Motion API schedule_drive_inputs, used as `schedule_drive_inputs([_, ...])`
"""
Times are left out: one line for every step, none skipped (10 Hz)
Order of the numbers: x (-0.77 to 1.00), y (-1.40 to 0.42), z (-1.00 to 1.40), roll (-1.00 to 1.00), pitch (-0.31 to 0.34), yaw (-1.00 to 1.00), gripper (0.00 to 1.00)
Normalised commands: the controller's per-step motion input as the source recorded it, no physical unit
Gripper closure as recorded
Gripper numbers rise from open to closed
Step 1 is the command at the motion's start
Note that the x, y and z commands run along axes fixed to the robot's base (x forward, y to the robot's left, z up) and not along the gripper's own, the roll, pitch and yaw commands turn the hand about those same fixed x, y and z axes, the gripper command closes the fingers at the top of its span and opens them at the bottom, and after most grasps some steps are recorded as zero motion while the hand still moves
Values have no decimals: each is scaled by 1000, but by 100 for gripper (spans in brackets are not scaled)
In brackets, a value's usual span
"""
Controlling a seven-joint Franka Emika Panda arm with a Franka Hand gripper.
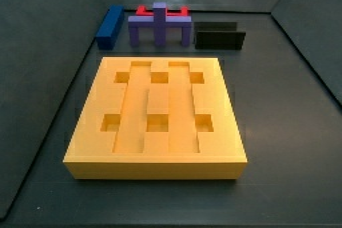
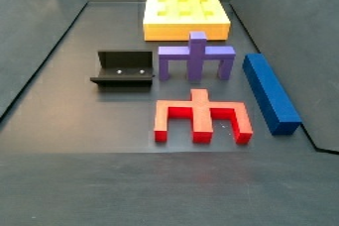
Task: Pick up the green object. Move up. Move to above the board. Insert the green object.
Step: Move to above the board.
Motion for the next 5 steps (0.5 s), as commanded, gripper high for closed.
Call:
schedule_drive_inputs([57,-31,17,39,94,1000,100])
schedule_drive_inputs([57,-30,18,44,105,1000,100])
schedule_drive_inputs([58,-29,19,53,126,1000,100])
schedule_drive_inputs([59,-29,20,59,139,1000,100])
schedule_drive_inputs([62,-30,24,76,176,1000,100])
